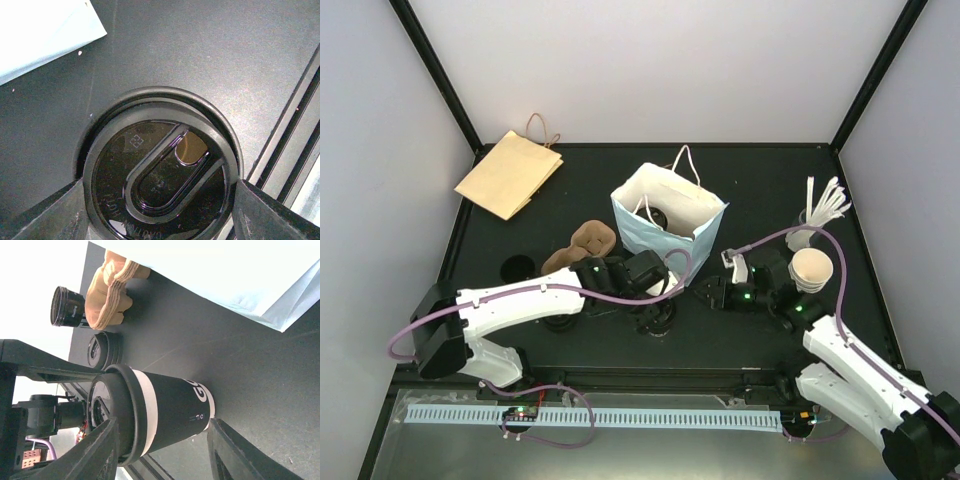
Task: Pack the takeout coffee
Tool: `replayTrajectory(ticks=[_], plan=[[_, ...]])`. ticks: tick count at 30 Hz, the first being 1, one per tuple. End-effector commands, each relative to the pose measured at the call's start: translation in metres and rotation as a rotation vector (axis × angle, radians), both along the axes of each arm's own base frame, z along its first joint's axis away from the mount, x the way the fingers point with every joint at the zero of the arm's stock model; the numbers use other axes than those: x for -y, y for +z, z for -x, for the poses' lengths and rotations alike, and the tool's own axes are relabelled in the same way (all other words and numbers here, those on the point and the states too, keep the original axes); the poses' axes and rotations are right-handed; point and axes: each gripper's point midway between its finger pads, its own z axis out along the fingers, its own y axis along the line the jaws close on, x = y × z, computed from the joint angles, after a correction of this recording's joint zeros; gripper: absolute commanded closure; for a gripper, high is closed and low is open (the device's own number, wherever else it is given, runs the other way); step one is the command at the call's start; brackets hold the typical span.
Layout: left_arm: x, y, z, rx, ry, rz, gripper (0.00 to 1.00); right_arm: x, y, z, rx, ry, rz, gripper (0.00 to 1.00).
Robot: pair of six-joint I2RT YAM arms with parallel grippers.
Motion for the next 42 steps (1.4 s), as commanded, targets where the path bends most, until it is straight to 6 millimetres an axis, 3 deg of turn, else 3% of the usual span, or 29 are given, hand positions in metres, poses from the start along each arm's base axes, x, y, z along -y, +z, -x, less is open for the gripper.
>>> replayTrajectory(ticks=[1, 10, 18, 42], plan=[[-0.016, -0.017, 0.015, -0.047, -0.011, -0.074, 0.37, -0.001, 0.004, 0.002, 0.052, 0.04, 0.002, 0.48], [-0.016, -0.022, 0.016, -0.041, -0.012, -0.084, 0.37, -0.013, 0.001, 0.01, 0.023, 0.096, -0.071, 0.47], [-0.016, -0.024, 0.015, -0.044, -0.003, -0.084, 0.37, -0.024, -0.003, 0.011, -0.005, 0.138, -0.08, 0.54], [-0.021, -0.035, 0.021, -0.076, -0.002, -0.097, 0.38, -0.039, -0.038, 0.012, -0.132, 0.145, -0.066, 0.65]])
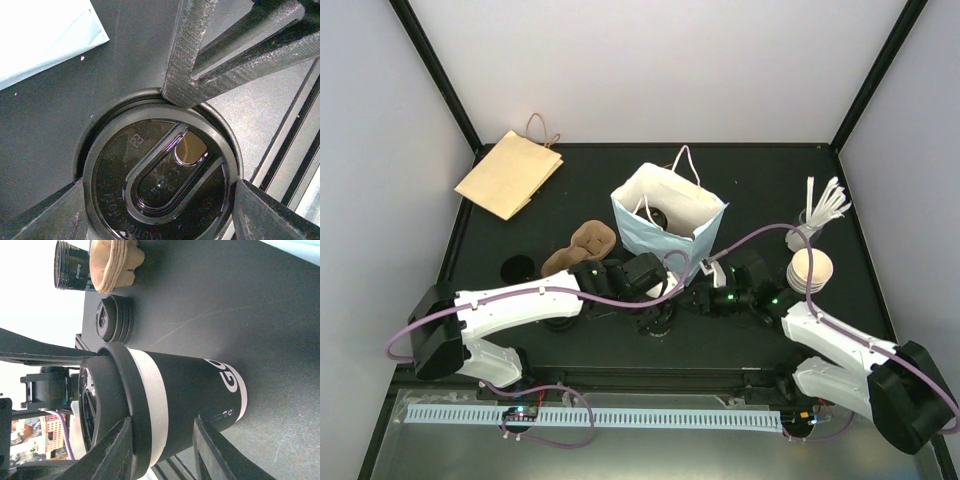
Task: Pack the takeout coffee
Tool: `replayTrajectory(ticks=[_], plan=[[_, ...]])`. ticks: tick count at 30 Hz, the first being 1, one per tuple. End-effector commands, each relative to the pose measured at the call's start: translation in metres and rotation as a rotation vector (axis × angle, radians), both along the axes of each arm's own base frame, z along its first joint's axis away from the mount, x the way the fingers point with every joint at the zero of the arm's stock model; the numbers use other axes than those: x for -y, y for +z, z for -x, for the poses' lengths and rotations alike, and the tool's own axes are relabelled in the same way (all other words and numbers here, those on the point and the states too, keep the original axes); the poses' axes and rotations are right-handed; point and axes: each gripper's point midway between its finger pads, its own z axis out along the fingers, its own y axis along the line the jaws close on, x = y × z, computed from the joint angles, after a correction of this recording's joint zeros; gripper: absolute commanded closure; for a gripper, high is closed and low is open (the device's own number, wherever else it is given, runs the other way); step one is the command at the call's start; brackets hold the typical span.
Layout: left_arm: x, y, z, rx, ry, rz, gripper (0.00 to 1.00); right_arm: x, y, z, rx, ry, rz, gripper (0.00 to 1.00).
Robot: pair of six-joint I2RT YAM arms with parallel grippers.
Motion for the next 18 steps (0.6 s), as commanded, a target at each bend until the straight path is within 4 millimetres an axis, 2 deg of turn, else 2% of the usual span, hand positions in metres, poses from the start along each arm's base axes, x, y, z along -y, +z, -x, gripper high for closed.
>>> replayTrajectory(ticks=[1, 8, 13, 18], plan=[[-0.023, -0.035, 0.022, -0.099, -0.011, -0.122, 0.38, -0.002, -0.01, -0.002, -0.032, -0.016, 0.013, 0.66], [-0.026, -0.042, 0.027, -0.14, -0.006, -0.131, 0.38, 0.006, -0.039, 0.003, -0.116, -0.044, 0.077, 0.69], [-0.029, -0.055, 0.034, -0.184, -0.01, -0.155, 0.38, 0.02, -0.067, 0.018, -0.177, -0.052, 0.153, 0.72], [-0.031, -0.063, 0.039, -0.236, -0.002, -0.164, 0.38, 0.037, -0.087, 0.032, -0.213, -0.064, 0.242, 0.72]])
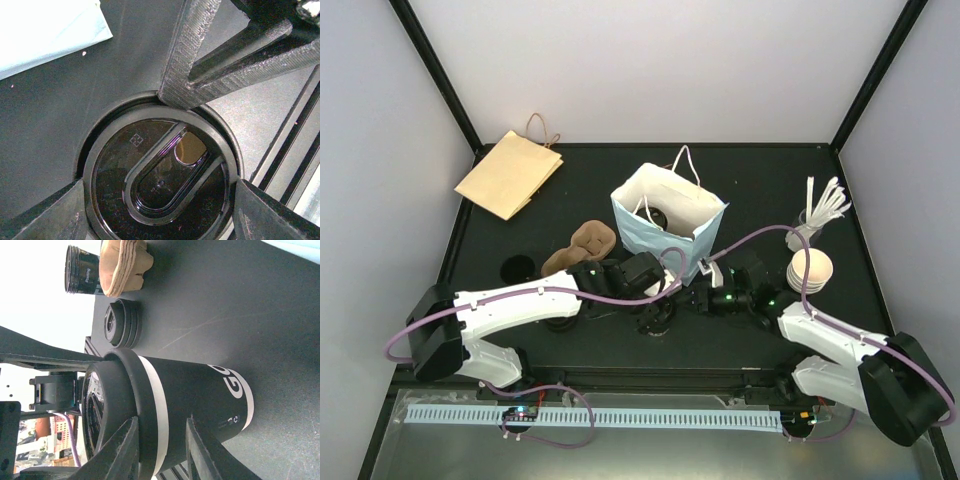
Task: Pack the takeout coffee
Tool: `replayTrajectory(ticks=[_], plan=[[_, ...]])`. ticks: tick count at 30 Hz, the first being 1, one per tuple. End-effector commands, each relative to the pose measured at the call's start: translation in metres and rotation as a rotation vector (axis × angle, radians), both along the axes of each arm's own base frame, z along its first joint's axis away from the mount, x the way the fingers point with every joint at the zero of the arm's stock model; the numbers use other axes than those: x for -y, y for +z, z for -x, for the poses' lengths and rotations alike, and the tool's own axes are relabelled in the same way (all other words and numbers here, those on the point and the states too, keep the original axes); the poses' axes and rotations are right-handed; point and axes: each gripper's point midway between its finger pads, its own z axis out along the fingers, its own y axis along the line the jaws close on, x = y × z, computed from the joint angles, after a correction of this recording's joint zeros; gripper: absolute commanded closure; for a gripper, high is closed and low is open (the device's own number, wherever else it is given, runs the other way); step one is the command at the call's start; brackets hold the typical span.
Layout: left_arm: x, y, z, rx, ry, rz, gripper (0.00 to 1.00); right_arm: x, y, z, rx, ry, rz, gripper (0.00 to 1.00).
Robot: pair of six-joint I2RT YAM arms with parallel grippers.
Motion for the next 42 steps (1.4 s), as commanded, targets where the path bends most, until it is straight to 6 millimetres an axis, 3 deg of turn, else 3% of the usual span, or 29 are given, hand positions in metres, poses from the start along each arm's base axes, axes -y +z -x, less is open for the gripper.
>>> replayTrajectory(ticks=[1, 6, 14, 18, 22, 31, 42], plan=[[-0.029, -0.057, 0.04, -0.222, -0.033, -0.171, 0.38, 0.044, -0.081, 0.037, -0.201, -0.055, 0.296, 0.72], [-0.032, -0.062, 0.042, -0.242, -0.027, -0.182, 0.38, 0.041, -0.072, 0.037, -0.179, -0.044, 0.284, 0.72], [-0.034, -0.061, 0.039, -0.226, -0.012, -0.185, 0.38, 0.033, -0.001, 0.005, 0.025, -0.1, 0.218, 0.6], [-0.031, -0.06, 0.039, -0.233, -0.015, -0.16, 0.39, 0.029, 0.017, 0.005, 0.075, -0.086, 0.166, 0.56], [-0.027, -0.057, 0.035, -0.227, -0.005, -0.149, 0.38, 0.028, 0.02, 0.01, 0.091, -0.053, 0.159, 0.55], [-0.014, -0.022, 0.02, -0.162, 0.015, -0.108, 0.33, 0.03, 0.028, 0.01, 0.126, -0.041, 0.168, 0.52], [-0.012, -0.013, 0.015, -0.133, 0.029, -0.083, 0.31, 0.013, 0.046, 0.015, 0.151, 0.023, 0.08, 0.33]])
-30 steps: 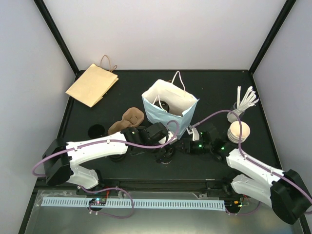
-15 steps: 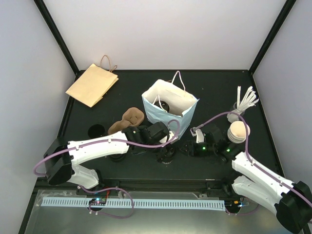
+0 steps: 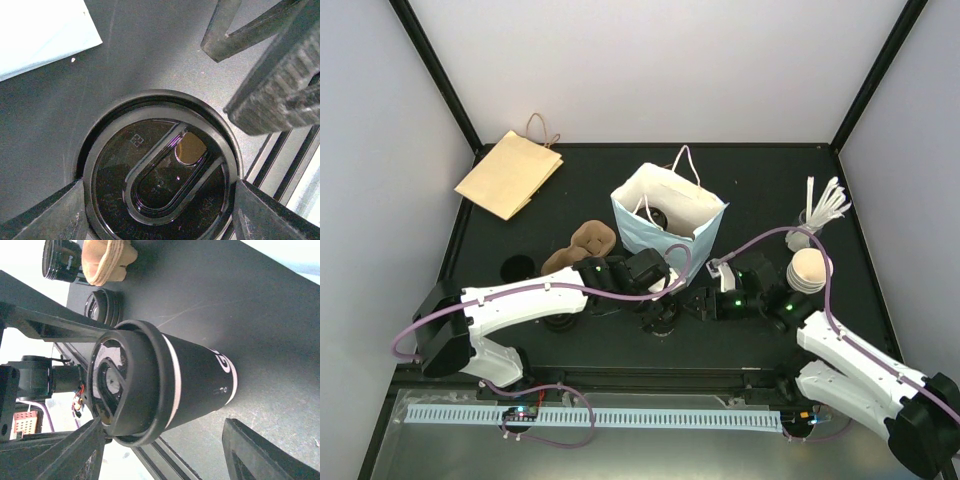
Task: Pack the takeout coffee
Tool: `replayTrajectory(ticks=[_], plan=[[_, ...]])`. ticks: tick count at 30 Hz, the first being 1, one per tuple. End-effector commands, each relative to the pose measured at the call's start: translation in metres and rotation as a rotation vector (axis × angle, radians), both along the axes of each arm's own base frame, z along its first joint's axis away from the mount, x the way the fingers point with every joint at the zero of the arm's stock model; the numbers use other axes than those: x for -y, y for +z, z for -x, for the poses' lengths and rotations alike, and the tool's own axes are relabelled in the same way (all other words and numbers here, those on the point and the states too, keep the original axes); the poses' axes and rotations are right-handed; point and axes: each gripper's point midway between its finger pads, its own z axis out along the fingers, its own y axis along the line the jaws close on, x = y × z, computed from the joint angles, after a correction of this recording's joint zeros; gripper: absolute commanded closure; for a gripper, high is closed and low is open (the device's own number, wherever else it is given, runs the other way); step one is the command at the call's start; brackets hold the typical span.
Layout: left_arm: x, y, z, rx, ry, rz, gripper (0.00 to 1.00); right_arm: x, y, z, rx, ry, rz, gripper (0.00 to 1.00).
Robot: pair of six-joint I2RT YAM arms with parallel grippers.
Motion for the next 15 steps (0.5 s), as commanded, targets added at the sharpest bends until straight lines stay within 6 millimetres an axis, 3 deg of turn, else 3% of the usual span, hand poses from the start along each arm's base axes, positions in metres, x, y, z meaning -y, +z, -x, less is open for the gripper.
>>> replayTrajectory(ticks=[1, 6, 15], plan=[[-0.022, -0.017, 0.016, -0.092, 0.02, -0.101, 0.29, -0.013, 0.019, -0.001, 0.045, 0.041, -0.056, 0.32], [-0.019, -0.009, 0.014, -0.081, 0.023, -0.081, 0.16, -0.015, 0.019, -0.001, 0.048, 0.042, -0.046, 0.26], [-0.014, 0.01, 0.011, -0.055, 0.025, -0.04, 0.02, -0.016, 0.017, 0.001, 0.053, 0.058, -0.031, 0.12]])
